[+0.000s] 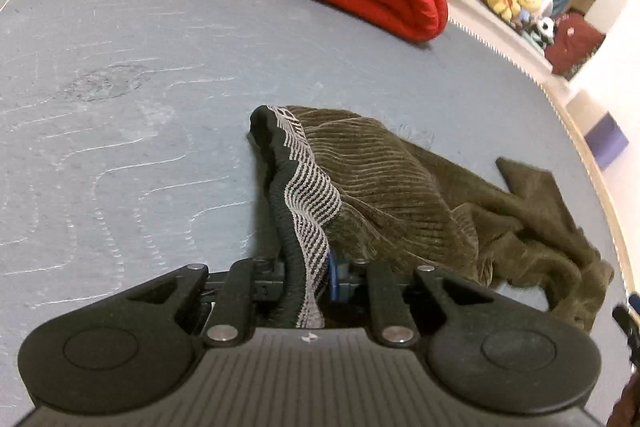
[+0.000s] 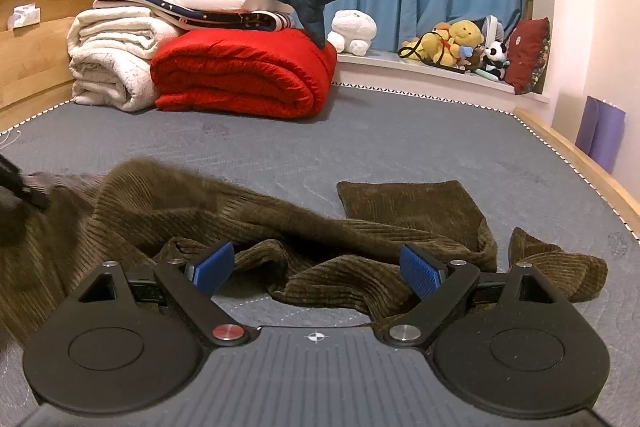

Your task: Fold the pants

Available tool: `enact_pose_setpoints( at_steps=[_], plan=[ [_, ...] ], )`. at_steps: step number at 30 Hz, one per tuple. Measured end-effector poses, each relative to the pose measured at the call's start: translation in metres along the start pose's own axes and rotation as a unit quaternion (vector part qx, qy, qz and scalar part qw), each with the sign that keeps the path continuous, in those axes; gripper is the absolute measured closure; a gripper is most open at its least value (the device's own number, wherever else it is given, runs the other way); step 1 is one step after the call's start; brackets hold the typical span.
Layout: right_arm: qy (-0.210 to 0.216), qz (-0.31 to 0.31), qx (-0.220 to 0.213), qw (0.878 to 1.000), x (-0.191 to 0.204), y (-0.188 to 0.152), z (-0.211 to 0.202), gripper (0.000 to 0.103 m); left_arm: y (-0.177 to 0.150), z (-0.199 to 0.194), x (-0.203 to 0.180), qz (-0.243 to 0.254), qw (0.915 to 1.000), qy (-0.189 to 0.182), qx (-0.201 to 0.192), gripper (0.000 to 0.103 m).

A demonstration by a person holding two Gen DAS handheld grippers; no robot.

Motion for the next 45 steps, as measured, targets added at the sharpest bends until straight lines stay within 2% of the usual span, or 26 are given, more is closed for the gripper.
enact_pose_setpoints(
  at_steps=[1, 3, 5, 6, 7, 9, 14, 19, 23, 26, 27, 28, 29, 30, 32, 34, 36, 38, 40, 42, 43, 45],
  plan=[
    [0.000, 0.001, 0.000, 1.000, 0.000, 0.000, 0.000, 0.012, -0.001, 0.000, 0.003, -0.002, 0.9999, 0.000, 0.011, 0.084],
    [-0.002, 0.002, 0.003, 1.000, -0.001, -0.001, 0.000, 0.012, -0.008, 0.004, -0.001, 0.029, 0.9992, 0.007, 0.027, 0.080],
    [-0.003, 0.004, 0.005, 1.000, -0.002, -0.002, 0.001, 0.012, -0.014, 0.007, -0.004, 0.056, 0.9977, 0.014, 0.036, 0.064],
    [-0.003, 0.005, 0.006, 1.000, -0.002, -0.002, 0.001, 0.012, -0.014, 0.009, -0.004, 0.056, 0.9976, 0.013, 0.039, 0.044],
    [-0.003, 0.006, 0.006, 1.000, -0.002, -0.002, 0.000, 0.012, -0.013, 0.008, -0.001, 0.049, 0.9981, 0.007, 0.037, 0.030],
    [-0.005, 0.006, 0.005, 1.000, -0.002, -0.001, 0.000, 0.012, -0.007, 0.011, 0.003, 0.033, 0.9988, -0.001, 0.037, 0.022],
    [-0.010, 0.008, 0.007, 1.000, -0.002, -0.002, 0.002, 0.012, 0.006, 0.037, 0.020, -0.022, 0.9975, 0.005, 0.067, 0.022],
    [-0.015, 0.012, 0.011, 1.000, -0.004, -0.002, 0.004, 0.012, 0.001, 0.070, 0.032, -0.045, 0.9929, 0.010, 0.110, 0.022],
    [-0.023, 0.021, 0.005, 1.000, -0.010, -0.001, 0.003, 0.012, -0.006, 0.088, 0.029, -0.045, 0.9919, 0.007, 0.118, 0.022],
    [-0.052, 0.047, -0.004, 0.998, -0.027, 0.000, 0.000, 0.012, -0.011, 0.095, 0.022, -0.007, 0.9940, 0.018, 0.108, 0.022],
    [-0.065, 0.060, -0.009, 0.996, -0.037, 0.001, -0.002, 0.012, -0.013, 0.093, 0.018, 0.007, 0.9947, 0.024, 0.100, 0.029],
    [-0.081, 0.077, -0.015, 0.994, -0.049, 0.001, -0.004, 0.012, -0.013, 0.091, 0.017, 0.015, 0.9953, 0.030, 0.091, 0.046],
    [-0.100, 0.100, -0.021, 0.990, -0.066, 0.001, -0.006, 0.012, -0.012, 0.089, 0.016, 0.023, 0.9956, 0.034, 0.085, 0.058],
    [-0.117, 0.124, -0.024, 0.985, -0.082, 0.000, -0.008, 0.012, -0.010, 0.085, 0.015, 0.026, 0.9962, 0.030, 0.077, 0.065],
    [-0.150, 0.182, -0.026, 0.971, -0.119, -0.007, -0.012, 0.012, -0.001, 0.072, 0.016, 0.011, 0.9986, 0.025, 0.045, 0.069],
    [-0.176, 0.242, -0.020, 0.954, -0.154, -0.021, -0.015, 0.012, 0.012, 0.053, 0.023, -0.020, 0.9986, 0.050, -0.001, 0.071],
    [-0.196, 0.301, -0.009, 0.933, -0.184, -0.038, -0.017, 0.013, 0.025, 0.035, 0.037, -0.068, 0.9938, 0.078, -0.040, 0.071],
    [-0.215, 0.353, 0.005, 0.910, -0.210, -0.057, -0.017, 0.016, 0.033, 0.021, 0.057, -0.126, 0.9845, 0.104, -0.063, 0.071],
    [-0.222, 0.386, 0.019, 0.895, -0.223, -0.072, -0.014, 0.021, 0.037, 0.015, 0.072, -0.148, 0.9758, 0.142, -0.075, 0.069],
    [-0.219, 0.402, 0.033, 0.888, -0.228, -0.084, -0.007, 0.024, 0.034, 0.022, 0.076, -0.147, 0.9758, 0.152, -0.056, 0.064],
    [-0.213, 0.406, 0.039, 0.888, -0.228, -0.087, -0.002, 0.026, 0.031, 0.025, 0.078, -0.153, 0.9740, 0.159, -0.049, 0.056],
    [-0.196, 0.408, 0.048, 0.890, -0.226, -0.091, 0.012, 0.028, 0.028, 0.023, 0.078, -0.158, 0.9704, 0.176, -0.050, 0.051]
  ],
)
Point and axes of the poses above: each gripper's, at about its wrist camera, not at the fingertips, and z roughly the way its jaws point, x to its left, y to its top, the point moved 7 cm from there along z, roughly the way its jaws point, and after that the axes turned 13 degrees about -z, right-handed, at the moved point
